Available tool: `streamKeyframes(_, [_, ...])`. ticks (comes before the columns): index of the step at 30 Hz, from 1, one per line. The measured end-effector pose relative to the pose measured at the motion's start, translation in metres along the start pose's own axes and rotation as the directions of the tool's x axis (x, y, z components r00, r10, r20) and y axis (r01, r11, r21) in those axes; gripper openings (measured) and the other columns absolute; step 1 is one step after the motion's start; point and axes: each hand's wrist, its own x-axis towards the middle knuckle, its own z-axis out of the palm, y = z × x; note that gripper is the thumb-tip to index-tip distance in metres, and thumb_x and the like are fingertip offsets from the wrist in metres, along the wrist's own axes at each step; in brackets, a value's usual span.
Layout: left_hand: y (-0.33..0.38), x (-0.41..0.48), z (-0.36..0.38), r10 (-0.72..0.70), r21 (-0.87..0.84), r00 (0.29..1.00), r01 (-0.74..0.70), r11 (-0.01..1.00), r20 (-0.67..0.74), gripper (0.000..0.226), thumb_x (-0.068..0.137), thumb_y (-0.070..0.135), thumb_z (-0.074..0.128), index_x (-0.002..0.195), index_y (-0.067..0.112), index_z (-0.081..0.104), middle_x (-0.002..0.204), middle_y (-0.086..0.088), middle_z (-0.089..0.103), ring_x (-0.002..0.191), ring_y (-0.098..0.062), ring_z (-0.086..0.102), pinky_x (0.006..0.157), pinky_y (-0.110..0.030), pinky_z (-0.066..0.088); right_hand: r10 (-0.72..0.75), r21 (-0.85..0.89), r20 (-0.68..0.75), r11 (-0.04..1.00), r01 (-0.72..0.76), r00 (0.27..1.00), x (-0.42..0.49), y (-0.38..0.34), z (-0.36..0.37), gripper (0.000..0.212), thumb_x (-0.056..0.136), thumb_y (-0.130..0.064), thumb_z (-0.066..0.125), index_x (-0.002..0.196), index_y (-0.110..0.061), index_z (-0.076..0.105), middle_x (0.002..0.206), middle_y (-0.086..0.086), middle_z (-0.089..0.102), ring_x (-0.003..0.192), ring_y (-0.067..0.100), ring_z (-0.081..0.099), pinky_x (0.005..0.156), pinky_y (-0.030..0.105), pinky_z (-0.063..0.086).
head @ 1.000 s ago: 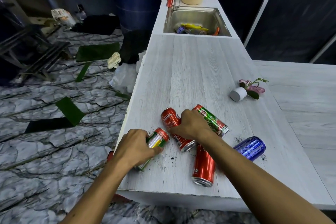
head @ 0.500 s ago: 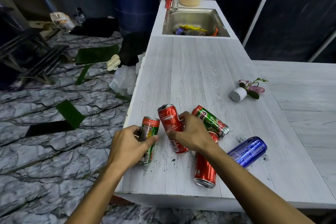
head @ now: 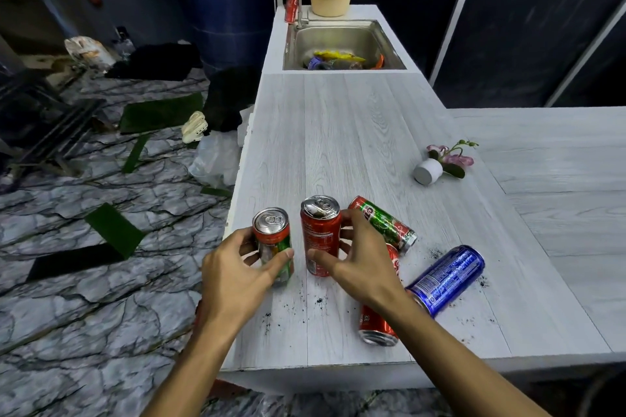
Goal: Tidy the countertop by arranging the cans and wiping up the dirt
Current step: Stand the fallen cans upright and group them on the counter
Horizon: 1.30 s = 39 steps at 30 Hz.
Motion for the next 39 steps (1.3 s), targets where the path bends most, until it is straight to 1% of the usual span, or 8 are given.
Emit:
streamKeyframes(7, [0.02, 0.01, 0.003, 0.102, -0.104, 0.995, -0.101, 0.99, 0.012, 0.057, 0.064, 0.055, 0.091, 0.112, 0.03, 0.073, 0.101, 0.016, 0.074, 0.095, -0.004, 0.07, 0.082, -0.029, 0.059, -0.052, 0.044, -0.093, 0.997, 0.057, 0.994, 0.002, -0.011, -0.016, 0.059, 0.073, -0.042, 0.087, 0.118, -0.032, 0.05, 0.11, -0.018, 0.063, 0.101, -0.004, 0.062, 0.086, 0.018, 0.053])
streamKeyframes(11, [0.036, 0.016, 0.007, 0.161, -0.159, 0.987, -0.155, 0.975, 0.026, 0.055, 0.066, 0.052, 0.091, 0.113, 0.03, 0.073, 0.096, 0.027, 0.068, 0.094, 0.01, 0.067, 0.077, -0.017, 0.058, -0.045, 0.067, -0.155, 0.996, 0.056, 0.987, 0.004, -0.014, -0.032, 0.059, 0.072, -0.041, 0.088, 0.117, -0.033, 0.051, 0.105, -0.023, 0.064, 0.096, -0.01, 0.062, 0.08, 0.009, 0.049])
streamKeyframes(15, [0.057, 0.024, 0.019, 0.22, -0.213, 0.975, -0.207, 0.955, 0.036, 0.055, 0.066, 0.048, 0.092, 0.113, 0.027, 0.073, 0.098, 0.024, 0.07, 0.094, 0.013, 0.066, 0.075, -0.009, 0.055, -0.044, 0.072, -0.207, 0.996, 0.06, 0.977, 0.007, -0.012, -0.054, 0.059, 0.073, -0.04, 0.088, 0.118, -0.032, 0.052, 0.109, -0.021, 0.064, 0.099, -0.005, 0.063, 0.082, 0.018, 0.053])
streamKeyframes(17, [0.07, 0.027, 0.027, 0.237, -0.248, 0.97, -0.216, 0.944, 0.054, 0.054, 0.067, 0.046, 0.093, 0.114, 0.028, 0.072, 0.098, 0.027, 0.069, 0.094, 0.014, 0.066, 0.075, -0.006, 0.053, -0.045, 0.083, -0.236, 0.994, 0.067, 0.971, 0.009, -0.008, -0.066, 0.058, 0.073, -0.04, 0.088, 0.117, -0.034, 0.051, 0.109, -0.024, 0.063, 0.1, -0.009, 0.062, 0.081, 0.01, 0.051])
streamKeyframes(20, [0.093, 0.029, 0.044, 0.279, -0.29, 0.958, -0.249, 0.924, 0.068, 0.053, 0.066, 0.046, 0.092, 0.112, 0.03, 0.071, 0.095, 0.027, 0.068, 0.092, 0.016, 0.066, 0.075, -0.005, 0.052, -0.049, 0.082, -0.282, 0.994, 0.075, 0.958, 0.011, 0.001, -0.087, 0.059, 0.072, -0.04, 0.087, 0.118, -0.035, 0.051, 0.108, -0.028, 0.06, 0.1, -0.022, 0.056, 0.076, 0.0, 0.044])
streamKeyframes(26, [0.125, 0.028, 0.092, 0.318, -0.295, 0.941, -0.274, 0.915, 0.112, 0.053, 0.067, 0.042, 0.094, 0.114, 0.027, 0.072, 0.097, 0.025, 0.068, 0.094, 0.016, 0.065, 0.075, -0.007, 0.054, -0.044, 0.049, -0.333, 0.997, 0.064, 0.942, 0.014, 0.035, -0.129, 0.063, 0.074, -0.038, 0.089, 0.122, -0.036, 0.049, 0.108, -0.033, 0.054, 0.098, -0.023, 0.055, 0.078, -0.002, 0.043])
streamKeyframes(31, [0.153, 0.024, 0.139, 0.305, -0.292, 0.94, -0.252, 0.923, 0.151, 0.054, 0.064, 0.052, 0.09, 0.111, 0.033, 0.071, 0.098, 0.021, 0.073, 0.089, 0.007, 0.071, 0.08, -0.025, 0.062, -0.015, 0.06, -0.356, 0.997, 0.039, 0.934, 0.021, 0.07, -0.171, 0.064, 0.073, -0.034, 0.091, 0.12, -0.039, 0.048, 0.108, -0.033, 0.055, 0.099, -0.024, 0.055, 0.078, 0.0, 0.045])
streamKeyframes(39, [0.199, 0.028, 0.218, 0.305, -0.238, 0.929, -0.254, 0.938, 0.212, 0.05, 0.066, 0.045, 0.093, 0.109, 0.037, 0.068, 0.091, 0.031, 0.065, 0.091, 0.01, 0.068, 0.081, -0.016, 0.058, 0.027, 0.079, -0.41, 0.997, 0.006, 0.912, 0.04, 0.131, -0.234, 0.063, 0.073, -0.031, 0.091, 0.12, -0.034, 0.051, 0.112, -0.025, 0.059, 0.105, -0.015, 0.058, 0.08, 0.002, 0.047])
